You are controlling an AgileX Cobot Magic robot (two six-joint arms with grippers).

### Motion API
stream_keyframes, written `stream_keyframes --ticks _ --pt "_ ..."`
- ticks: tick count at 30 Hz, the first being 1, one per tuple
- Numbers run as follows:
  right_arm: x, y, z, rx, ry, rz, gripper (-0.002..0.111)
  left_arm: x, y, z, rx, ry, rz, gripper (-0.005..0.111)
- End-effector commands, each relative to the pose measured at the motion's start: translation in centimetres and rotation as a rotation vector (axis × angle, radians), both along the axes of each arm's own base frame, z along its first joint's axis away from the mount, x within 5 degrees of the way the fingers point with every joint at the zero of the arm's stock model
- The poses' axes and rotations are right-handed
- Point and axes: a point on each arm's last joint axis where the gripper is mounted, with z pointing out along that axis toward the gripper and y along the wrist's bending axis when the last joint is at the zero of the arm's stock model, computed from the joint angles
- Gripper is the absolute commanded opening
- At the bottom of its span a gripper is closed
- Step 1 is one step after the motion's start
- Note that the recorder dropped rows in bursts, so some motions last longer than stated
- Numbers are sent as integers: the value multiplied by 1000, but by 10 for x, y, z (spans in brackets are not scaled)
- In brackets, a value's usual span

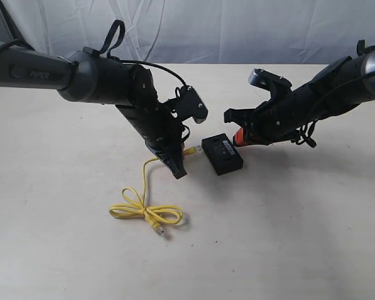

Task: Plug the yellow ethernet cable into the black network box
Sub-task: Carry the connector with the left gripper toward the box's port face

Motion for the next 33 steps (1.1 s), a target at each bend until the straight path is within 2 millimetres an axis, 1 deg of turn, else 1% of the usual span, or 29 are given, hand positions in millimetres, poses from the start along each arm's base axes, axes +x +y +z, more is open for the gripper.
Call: stream_keyframes --ticks 1,16,23,26,29,33 --pt "1 1 2 7 -5 7 0 -1 -3 -4 -6 3 3 0" --pt "0 1 3 13 0 18 0 0 -7 -3 -47 -8 -14 0" --pt "0 1 3 5 -12 36 0 1 -5 -3 -23 -29 -36 0" --pt "0 1 3 2 -15 33 0 -1 -5 -4 -13 -10 -54 0" --pt "0 1 2 1 -17 32 0 -5 -4 -5 11 7 -120 0" --pt "0 1 3 2 -17 31 0 -5 -4 -5 12 5 -127 0"
